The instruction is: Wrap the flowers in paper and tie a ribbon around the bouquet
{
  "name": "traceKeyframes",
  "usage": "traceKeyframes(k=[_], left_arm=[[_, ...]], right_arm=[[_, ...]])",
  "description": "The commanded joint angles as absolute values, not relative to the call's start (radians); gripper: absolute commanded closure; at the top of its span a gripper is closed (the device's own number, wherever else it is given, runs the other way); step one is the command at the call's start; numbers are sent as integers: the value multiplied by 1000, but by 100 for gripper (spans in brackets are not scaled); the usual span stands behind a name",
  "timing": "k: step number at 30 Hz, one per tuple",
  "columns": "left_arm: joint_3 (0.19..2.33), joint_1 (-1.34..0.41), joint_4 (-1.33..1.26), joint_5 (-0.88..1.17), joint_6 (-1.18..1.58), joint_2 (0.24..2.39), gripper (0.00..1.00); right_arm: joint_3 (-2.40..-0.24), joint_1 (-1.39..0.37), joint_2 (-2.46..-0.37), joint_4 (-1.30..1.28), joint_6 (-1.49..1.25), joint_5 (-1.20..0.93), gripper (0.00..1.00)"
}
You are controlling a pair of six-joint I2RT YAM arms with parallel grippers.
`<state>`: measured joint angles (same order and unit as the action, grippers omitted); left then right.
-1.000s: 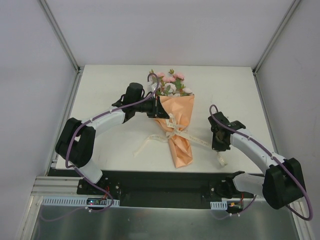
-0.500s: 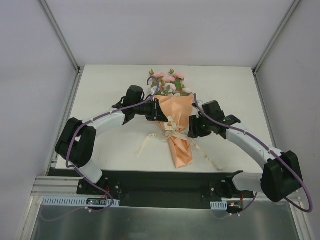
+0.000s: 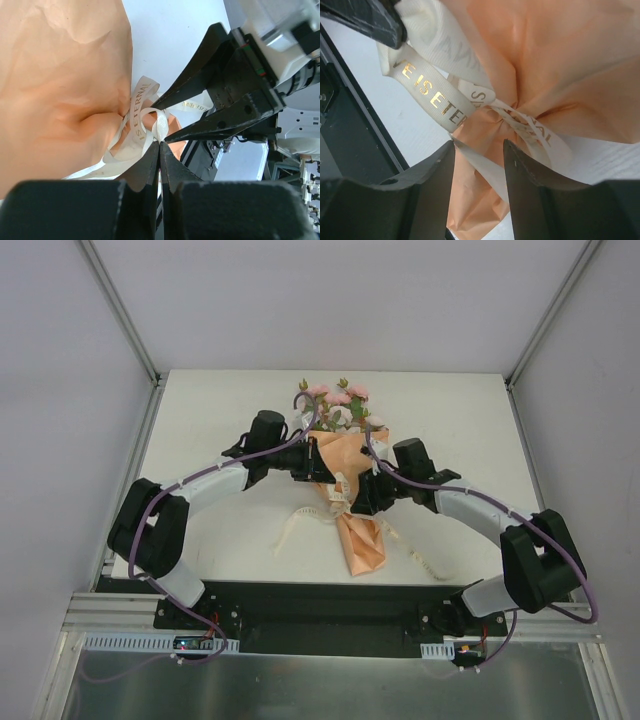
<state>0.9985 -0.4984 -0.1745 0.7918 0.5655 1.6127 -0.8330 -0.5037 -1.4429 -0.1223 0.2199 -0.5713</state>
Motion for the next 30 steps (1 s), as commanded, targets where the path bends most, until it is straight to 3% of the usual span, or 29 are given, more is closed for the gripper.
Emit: traceKeyframes(k=[1, 5, 14, 26, 29, 30], left_arm=[[991, -502, -164, 805, 526, 1559, 100], [991, -494, -161, 815, 525, 1563, 100], [989, -466, -152, 827, 511, 1559, 100], [979, -459, -150, 838, 511, 1537, 100], [977, -457, -150, 839, 509, 1537, 100], [979, -457, -150, 842, 509, 1537, 100]], right_arm=[[-790, -508, -1410, -38, 250, -657, 53], [-775, -505, -1396, -43, 255, -621, 50], [-738, -502, -1332, -46, 212, -539, 56], [-736, -497, -1356, -20, 172, -586, 92], [-732, -497, -1368, -11, 172, -601, 86], [-730, -497, -1371, -9, 173, -601, 73]])
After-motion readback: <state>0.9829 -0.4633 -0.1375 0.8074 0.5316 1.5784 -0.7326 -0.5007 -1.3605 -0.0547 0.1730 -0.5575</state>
